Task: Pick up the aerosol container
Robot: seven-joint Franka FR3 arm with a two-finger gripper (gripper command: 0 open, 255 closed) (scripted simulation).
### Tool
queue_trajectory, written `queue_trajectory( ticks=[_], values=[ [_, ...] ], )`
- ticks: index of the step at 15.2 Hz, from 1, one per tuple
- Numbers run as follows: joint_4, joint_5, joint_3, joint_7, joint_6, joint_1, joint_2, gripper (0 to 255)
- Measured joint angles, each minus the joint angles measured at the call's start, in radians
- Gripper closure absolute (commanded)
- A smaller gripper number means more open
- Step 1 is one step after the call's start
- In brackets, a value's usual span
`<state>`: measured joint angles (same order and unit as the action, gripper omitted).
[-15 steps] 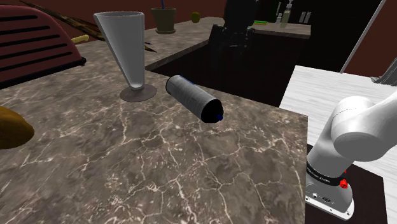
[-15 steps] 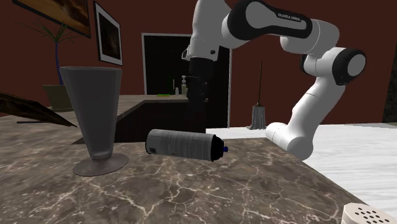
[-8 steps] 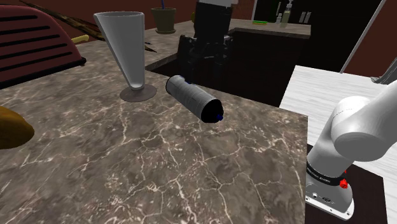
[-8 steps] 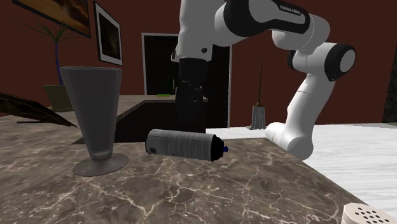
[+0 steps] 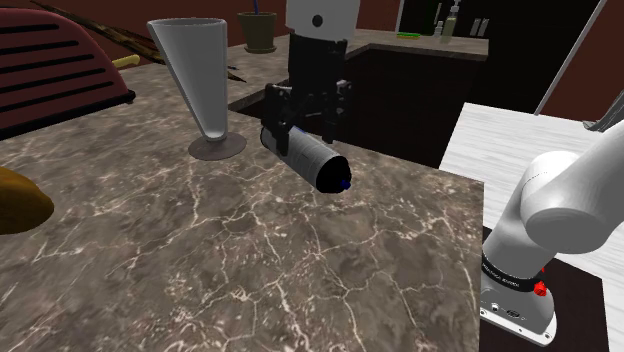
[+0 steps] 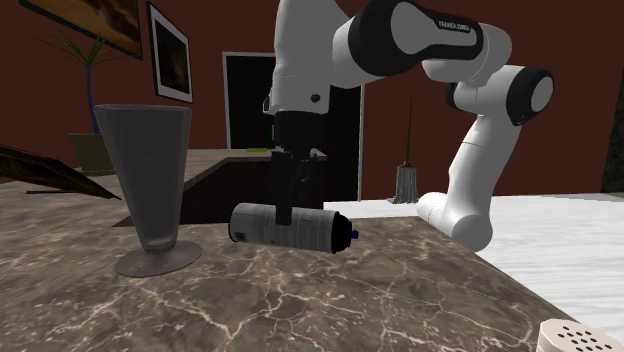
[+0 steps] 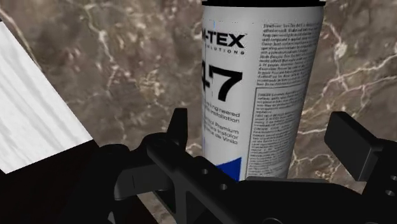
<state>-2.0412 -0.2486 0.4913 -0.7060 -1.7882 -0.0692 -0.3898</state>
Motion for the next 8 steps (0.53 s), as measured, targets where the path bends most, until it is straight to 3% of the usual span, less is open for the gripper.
queue_trajectory(
  ticks=[2, 3, 8],
  values=[
    [-0.027, -0.003, 0.004, 0.002, -0.025, -0.002, -0.002, 0],
    [-0.032, -0.003, 0.004, 0.003, -0.031, -0.002, -0.001, 255],
    [-0.033, -0.002, 0.004, 0.004, -0.036, -0.001, 0.000, 255]
  ],
)
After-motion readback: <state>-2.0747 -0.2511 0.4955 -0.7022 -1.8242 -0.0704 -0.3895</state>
